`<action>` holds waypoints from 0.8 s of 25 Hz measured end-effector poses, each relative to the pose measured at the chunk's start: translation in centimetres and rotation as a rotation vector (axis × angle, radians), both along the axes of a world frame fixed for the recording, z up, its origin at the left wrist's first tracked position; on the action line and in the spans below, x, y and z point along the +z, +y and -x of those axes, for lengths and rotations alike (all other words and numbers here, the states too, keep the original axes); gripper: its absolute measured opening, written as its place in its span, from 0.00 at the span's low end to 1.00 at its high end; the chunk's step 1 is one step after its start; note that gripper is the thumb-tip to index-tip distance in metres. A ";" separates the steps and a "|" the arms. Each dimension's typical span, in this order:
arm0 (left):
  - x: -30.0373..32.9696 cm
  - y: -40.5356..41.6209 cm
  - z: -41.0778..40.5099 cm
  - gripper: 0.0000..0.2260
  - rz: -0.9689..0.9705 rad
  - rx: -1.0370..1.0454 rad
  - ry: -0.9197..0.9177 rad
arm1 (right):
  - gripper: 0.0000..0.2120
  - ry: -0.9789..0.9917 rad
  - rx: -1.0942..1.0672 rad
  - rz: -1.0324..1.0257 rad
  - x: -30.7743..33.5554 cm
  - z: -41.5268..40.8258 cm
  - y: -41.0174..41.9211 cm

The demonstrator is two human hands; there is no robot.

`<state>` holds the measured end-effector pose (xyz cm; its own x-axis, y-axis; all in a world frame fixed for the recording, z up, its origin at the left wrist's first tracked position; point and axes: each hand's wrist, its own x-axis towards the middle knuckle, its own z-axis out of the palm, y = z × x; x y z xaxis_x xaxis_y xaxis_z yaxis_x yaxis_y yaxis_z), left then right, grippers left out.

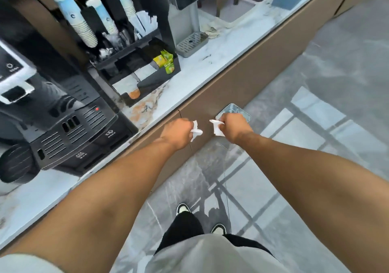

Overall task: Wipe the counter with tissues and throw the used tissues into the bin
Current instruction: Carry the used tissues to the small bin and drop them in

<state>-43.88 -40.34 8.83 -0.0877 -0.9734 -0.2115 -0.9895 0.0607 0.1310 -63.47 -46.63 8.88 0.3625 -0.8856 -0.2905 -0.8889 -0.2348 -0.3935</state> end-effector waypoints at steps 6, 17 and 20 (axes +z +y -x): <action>-1.0 -7.7 4.9 0.06 -0.004 -0.080 0.028 | 0.10 0.001 -0.128 -0.005 -1.0 5.7 -5.2; -5.9 -25.1 9.0 0.04 -0.119 -0.039 0.218 | 0.09 0.044 -0.259 -0.077 -5.3 10.3 -20.0; -6.9 -28.6 9.0 0.05 -0.179 -0.010 0.259 | 0.09 0.051 -0.277 -0.122 -6.3 10.1 -23.4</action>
